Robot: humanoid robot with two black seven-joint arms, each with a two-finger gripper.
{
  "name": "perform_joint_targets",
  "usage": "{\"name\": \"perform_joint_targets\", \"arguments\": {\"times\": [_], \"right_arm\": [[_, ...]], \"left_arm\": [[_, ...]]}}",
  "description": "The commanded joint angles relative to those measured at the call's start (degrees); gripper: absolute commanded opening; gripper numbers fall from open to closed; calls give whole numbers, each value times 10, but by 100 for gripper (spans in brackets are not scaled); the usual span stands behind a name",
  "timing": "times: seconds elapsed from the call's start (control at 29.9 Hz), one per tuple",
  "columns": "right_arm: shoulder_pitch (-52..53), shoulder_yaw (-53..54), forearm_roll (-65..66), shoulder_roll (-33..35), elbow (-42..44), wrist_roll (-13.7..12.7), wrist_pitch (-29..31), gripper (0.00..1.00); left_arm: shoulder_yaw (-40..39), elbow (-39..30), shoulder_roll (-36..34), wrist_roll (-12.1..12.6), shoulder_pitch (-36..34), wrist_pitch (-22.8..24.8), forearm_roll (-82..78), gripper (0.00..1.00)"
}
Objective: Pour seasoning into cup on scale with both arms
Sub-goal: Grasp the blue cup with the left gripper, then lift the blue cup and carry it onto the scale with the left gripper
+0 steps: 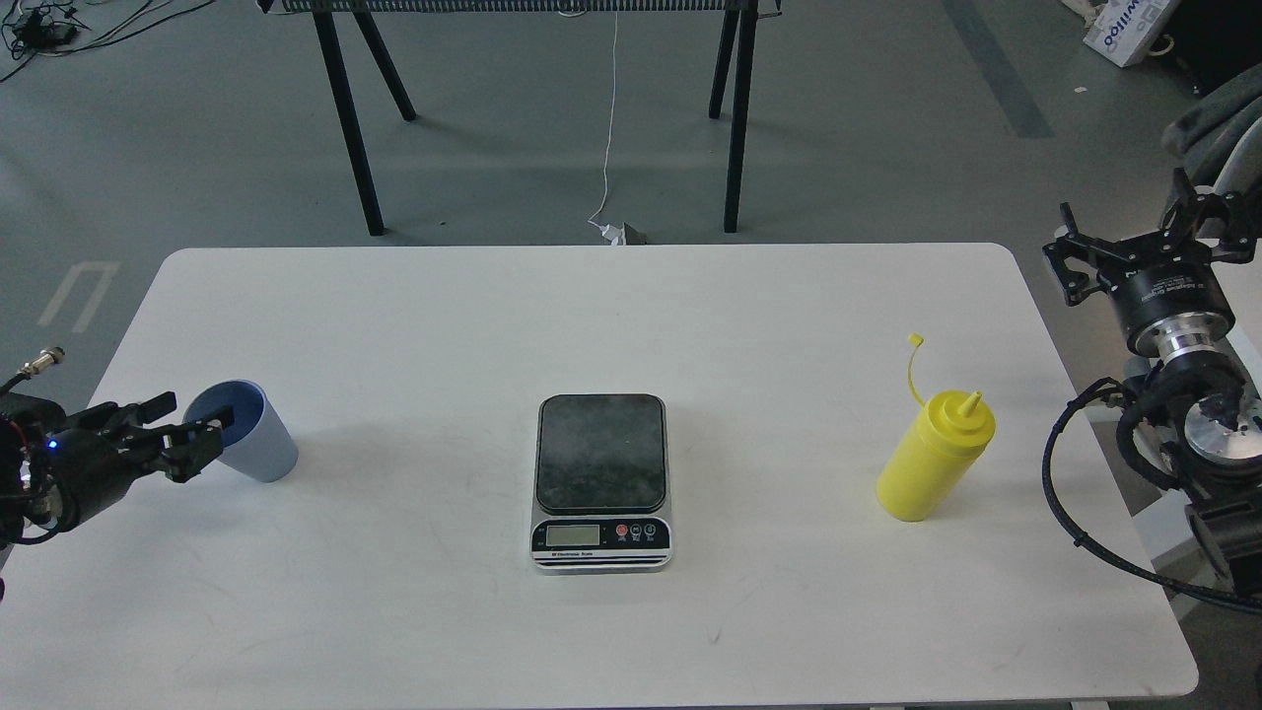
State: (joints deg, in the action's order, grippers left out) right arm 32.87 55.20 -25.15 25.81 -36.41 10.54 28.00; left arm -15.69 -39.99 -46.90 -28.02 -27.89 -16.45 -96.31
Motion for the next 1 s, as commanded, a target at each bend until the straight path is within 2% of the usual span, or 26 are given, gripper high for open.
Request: {"name": "perform_joint_targets", "arguments": {"times": [0.0, 0.07, 0.17, 0.43, 0.53, 0.77, 0.9, 0.97], "right_arm": [[1, 0, 0, 1, 1, 0, 0, 99], [0, 0, 0, 2, 0, 0, 0, 99], [0, -1, 0, 3, 0, 0, 0, 99], [-1, -1, 1, 4, 1, 0, 0, 99], [-1, -1, 1, 5, 1, 0, 0, 99], [-7, 0, 0, 12, 1, 0, 0, 99], [-14, 2, 0, 18, 0, 1, 0, 99], [-17, 3, 0, 24, 0, 3, 0, 99]], "left_arm": [[16, 2, 1, 0, -8, 8, 2, 24], [19, 2, 1, 0, -15, 10, 1, 12], [22, 2, 0, 0, -19, 12, 1, 4], [22, -11, -9, 0, -61, 23, 4, 4], [22, -39, -30, 0, -96, 79, 3, 3], [21, -230, -107, 0, -189, 223, -3, 3], [21, -298, -95, 0, -269, 318, -14, 3], [21, -316, -64, 0, -305, 359, -21, 3]]}}
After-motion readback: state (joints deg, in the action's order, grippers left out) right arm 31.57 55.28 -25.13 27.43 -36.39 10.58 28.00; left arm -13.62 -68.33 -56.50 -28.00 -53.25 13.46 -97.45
